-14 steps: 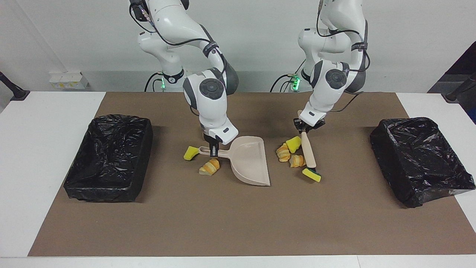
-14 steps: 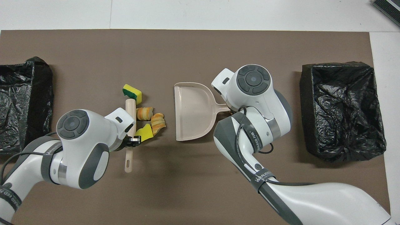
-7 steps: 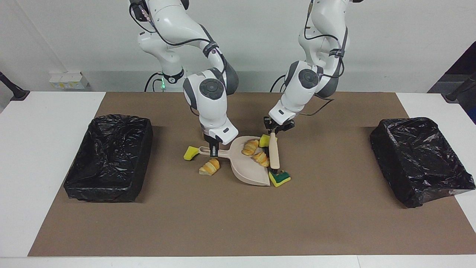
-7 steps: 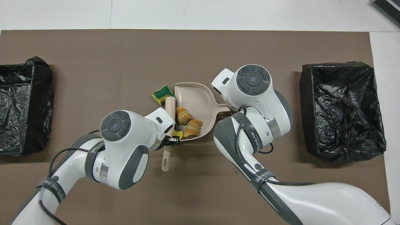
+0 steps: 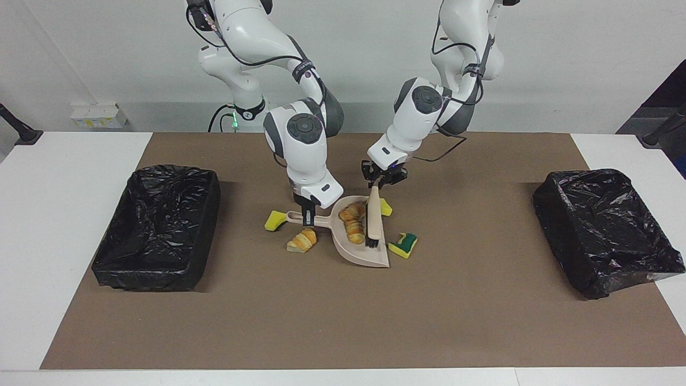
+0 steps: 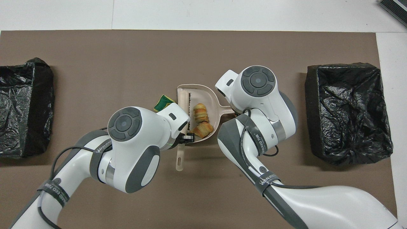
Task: Sweep and dump trash in bin
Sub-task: 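Push the sponge pieces into the dustpan with the brush in the left gripper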
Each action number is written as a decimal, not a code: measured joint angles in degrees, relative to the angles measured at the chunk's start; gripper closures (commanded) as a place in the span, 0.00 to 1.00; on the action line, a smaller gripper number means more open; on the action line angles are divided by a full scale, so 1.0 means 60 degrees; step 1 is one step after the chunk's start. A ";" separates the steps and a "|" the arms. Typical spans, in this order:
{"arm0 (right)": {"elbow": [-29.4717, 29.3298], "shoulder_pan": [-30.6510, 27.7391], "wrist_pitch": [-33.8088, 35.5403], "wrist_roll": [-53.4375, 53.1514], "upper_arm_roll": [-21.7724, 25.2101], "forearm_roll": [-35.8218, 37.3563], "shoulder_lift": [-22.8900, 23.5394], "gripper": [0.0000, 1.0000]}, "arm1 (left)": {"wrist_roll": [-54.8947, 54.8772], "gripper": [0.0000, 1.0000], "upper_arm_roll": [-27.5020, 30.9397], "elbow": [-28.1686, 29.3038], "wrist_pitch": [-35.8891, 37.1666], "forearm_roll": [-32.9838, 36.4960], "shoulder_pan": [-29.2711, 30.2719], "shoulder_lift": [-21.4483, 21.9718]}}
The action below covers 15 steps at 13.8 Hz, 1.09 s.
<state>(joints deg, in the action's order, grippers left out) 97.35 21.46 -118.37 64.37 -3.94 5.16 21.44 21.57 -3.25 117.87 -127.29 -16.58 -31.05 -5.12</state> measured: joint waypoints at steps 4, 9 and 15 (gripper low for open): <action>0.0000 -0.0005 0.0000 0.0001 0.0000 -0.0008 0.0000 1.00 | 0.0489 1.00 0.0090 -0.0216 0.0718 0.0631 0.1038 0.0145; 0.0001 -0.0007 -0.0001 0.0001 0.0001 -0.0018 0.0003 1.00 | 0.0464 1.00 0.0112 -0.0052 0.1039 0.0806 0.2242 -0.0213; 0.0055 -0.0014 -0.0001 0.0001 0.0012 -0.0048 0.0004 1.00 | 0.0657 1.00 -0.0193 -0.0063 0.0474 0.0367 0.0955 -0.0625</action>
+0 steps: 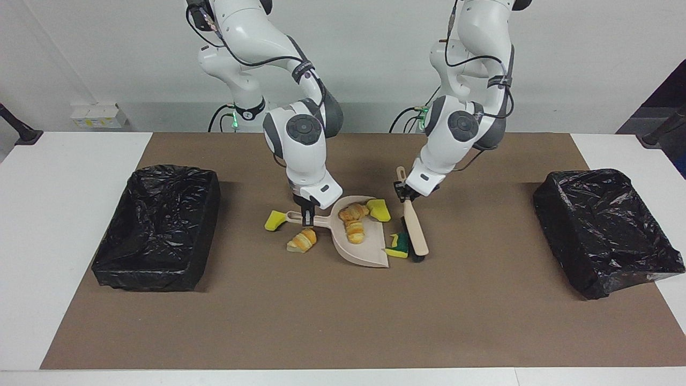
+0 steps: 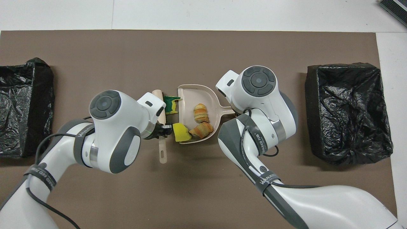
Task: Sweep and dump trash in bin
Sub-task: 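Push the sponge pieces into the dustpan with the brush in the left gripper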
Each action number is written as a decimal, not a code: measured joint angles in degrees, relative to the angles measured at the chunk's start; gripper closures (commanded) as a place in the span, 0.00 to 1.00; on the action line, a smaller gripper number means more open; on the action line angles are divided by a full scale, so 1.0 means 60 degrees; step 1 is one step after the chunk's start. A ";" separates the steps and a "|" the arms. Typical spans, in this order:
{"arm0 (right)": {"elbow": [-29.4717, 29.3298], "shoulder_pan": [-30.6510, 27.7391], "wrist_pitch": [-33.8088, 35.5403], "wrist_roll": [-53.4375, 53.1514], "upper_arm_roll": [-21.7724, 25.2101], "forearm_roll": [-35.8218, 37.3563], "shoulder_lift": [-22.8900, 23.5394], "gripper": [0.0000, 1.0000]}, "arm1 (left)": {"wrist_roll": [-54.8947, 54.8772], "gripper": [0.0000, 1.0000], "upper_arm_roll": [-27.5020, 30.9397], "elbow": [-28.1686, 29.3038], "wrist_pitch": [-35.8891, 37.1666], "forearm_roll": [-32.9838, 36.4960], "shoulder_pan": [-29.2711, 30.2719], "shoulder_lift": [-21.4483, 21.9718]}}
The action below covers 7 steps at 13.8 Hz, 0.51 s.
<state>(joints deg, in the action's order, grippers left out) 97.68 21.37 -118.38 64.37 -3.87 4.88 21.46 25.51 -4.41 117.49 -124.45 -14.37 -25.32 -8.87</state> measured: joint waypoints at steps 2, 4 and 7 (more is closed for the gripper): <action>0.0010 -0.0002 0.0000 0.0000 0.0002 -0.0003 0.0000 1.00 | 0.0366 1.00 -0.0025 -0.0040 -0.0189 -0.0053 -0.0674 0.0007; 0.0020 -0.0004 0.0000 0.0000 0.0003 -0.0006 0.0000 1.00 | 0.0639 1.00 -0.0026 -0.0059 -0.0279 -0.0052 -0.0898 0.0015; 0.0022 -0.0014 -0.0003 0.0000 0.0004 -0.0028 0.0000 1.00 | 0.0643 1.00 0.0190 -0.0056 -0.0265 -0.0031 -0.0709 0.0013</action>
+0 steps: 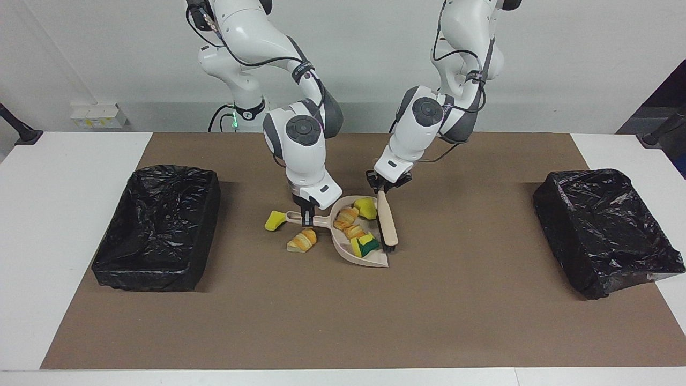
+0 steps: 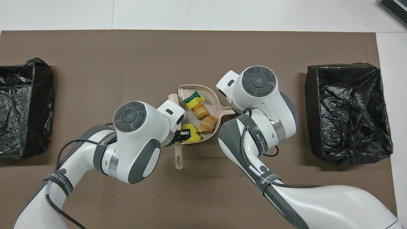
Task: Sweep and dump trash in bin
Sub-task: 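Carry the loaded dustpan with the right gripper over the nearby bin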
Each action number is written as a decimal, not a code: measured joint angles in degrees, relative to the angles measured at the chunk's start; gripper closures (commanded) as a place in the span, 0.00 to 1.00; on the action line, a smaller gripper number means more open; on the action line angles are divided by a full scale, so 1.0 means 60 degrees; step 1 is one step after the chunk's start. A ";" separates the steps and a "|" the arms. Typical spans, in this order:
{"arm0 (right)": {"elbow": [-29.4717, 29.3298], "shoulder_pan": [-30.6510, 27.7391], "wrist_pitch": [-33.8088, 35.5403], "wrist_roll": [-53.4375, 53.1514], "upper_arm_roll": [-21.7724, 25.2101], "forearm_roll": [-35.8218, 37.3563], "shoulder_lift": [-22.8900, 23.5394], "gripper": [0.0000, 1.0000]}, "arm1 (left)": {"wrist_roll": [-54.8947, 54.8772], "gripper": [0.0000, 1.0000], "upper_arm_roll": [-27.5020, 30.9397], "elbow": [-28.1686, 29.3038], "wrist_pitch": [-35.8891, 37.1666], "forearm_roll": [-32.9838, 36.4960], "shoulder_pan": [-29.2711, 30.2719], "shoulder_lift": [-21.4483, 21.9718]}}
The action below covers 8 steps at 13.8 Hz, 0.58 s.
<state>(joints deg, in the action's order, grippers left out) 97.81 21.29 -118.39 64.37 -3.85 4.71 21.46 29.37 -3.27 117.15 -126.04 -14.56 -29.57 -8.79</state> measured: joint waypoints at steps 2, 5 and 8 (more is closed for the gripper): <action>0.0009 -0.0036 -0.0009 0.0049 0.0002 -0.0114 0.0000 1.00 | -0.0012 1.00 0.0063 -0.0001 0.0000 0.0183 0.0462 -0.0003; 0.0044 -0.0218 -0.0181 0.0677 0.0022 -0.0491 0.0001 1.00 | -0.0027 1.00 0.0097 -0.0052 0.0014 0.0323 0.1100 0.0061; 0.0021 -0.0756 -0.0211 0.1461 0.0043 -0.0781 -0.0142 1.00 | -0.0018 1.00 0.0095 -0.0058 0.0551 0.0412 0.1258 0.0590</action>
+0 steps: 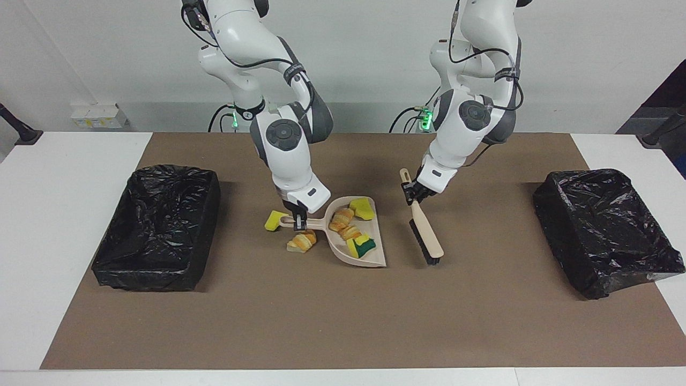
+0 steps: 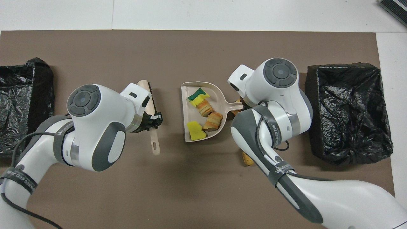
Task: Sweep and dump trash in bin
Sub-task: 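Carry the loaded dustpan with the right gripper over the nearby bin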
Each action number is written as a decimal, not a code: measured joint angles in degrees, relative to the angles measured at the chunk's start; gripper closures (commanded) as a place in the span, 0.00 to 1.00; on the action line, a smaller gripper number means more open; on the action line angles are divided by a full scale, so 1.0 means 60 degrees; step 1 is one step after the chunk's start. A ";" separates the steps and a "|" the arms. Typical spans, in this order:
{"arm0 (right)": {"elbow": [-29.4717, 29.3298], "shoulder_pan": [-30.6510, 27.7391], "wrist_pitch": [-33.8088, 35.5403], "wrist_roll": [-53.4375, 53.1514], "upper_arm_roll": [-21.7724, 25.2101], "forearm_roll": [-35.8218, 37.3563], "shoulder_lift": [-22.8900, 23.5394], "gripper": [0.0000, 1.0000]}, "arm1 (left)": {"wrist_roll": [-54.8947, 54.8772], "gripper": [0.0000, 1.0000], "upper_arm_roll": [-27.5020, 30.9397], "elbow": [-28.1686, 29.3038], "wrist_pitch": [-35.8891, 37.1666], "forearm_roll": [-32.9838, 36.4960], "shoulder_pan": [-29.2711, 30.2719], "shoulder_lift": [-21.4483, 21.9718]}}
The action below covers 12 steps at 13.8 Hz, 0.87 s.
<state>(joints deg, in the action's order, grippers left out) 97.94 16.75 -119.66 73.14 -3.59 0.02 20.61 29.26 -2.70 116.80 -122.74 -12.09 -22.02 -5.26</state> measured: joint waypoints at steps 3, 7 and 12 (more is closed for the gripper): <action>-0.0052 -0.0942 0.0458 0.1025 0.0032 -0.0583 -0.0511 1.00 | 0.0231 1.00 -0.0118 0.0657 0.0262 0.0346 -0.0410 0.0658; -0.0486 -0.2620 0.1810 0.2231 0.0056 -0.0902 -0.1153 1.00 | 0.0688 1.00 -0.0224 0.2063 0.0218 0.0392 -0.1564 0.1548; -0.0966 -0.4783 0.2911 0.3428 0.0109 -0.0950 -0.2014 1.00 | 0.1446 1.00 -0.0308 0.3742 -0.0432 0.0400 -0.2604 0.2496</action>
<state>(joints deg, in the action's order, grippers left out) 92.14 -11.95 -102.19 93.71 -2.94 -5.68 8.52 37.94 -4.55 139.25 -125.33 -9.69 -37.64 9.72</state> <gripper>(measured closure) 0.683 0.744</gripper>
